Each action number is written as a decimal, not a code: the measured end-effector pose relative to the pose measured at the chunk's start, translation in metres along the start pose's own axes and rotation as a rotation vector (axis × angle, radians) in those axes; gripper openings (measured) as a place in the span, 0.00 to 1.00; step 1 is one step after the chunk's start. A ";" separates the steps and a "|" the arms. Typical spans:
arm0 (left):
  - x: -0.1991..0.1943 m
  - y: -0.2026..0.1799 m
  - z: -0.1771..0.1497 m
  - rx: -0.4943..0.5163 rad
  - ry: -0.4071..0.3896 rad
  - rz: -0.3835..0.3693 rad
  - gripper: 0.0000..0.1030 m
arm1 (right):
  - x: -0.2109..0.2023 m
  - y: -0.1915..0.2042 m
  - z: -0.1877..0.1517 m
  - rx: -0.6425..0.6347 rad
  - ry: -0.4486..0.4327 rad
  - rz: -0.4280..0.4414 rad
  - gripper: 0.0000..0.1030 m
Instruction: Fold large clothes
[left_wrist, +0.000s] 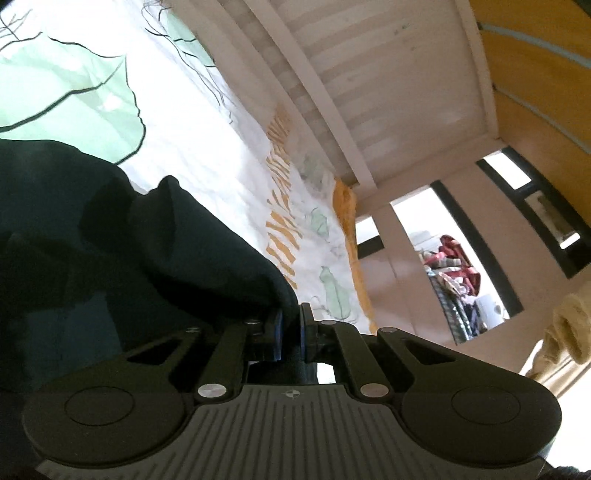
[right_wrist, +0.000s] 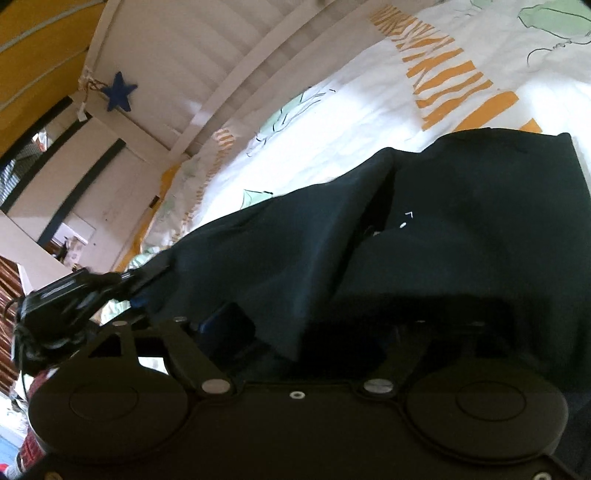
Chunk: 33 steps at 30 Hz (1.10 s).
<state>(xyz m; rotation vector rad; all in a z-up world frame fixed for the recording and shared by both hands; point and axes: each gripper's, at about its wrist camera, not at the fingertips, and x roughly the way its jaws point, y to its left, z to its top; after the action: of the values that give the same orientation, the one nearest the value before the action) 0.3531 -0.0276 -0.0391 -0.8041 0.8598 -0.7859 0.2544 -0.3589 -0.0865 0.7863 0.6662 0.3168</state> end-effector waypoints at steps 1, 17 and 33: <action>-0.001 0.003 -0.001 -0.007 0.004 0.002 0.07 | 0.000 -0.002 0.002 0.005 -0.004 -0.006 0.81; 0.017 0.040 -0.029 0.103 0.161 0.243 0.22 | -0.028 -0.004 0.012 -0.088 -0.118 -0.263 0.80; -0.002 0.047 -0.012 0.046 -0.004 0.210 0.41 | -0.016 0.026 -0.022 -0.116 -0.013 -0.193 0.58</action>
<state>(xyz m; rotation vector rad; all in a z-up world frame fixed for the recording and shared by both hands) 0.3535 -0.0081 -0.0832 -0.6625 0.9036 -0.6161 0.2271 -0.3376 -0.0715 0.6078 0.6997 0.1731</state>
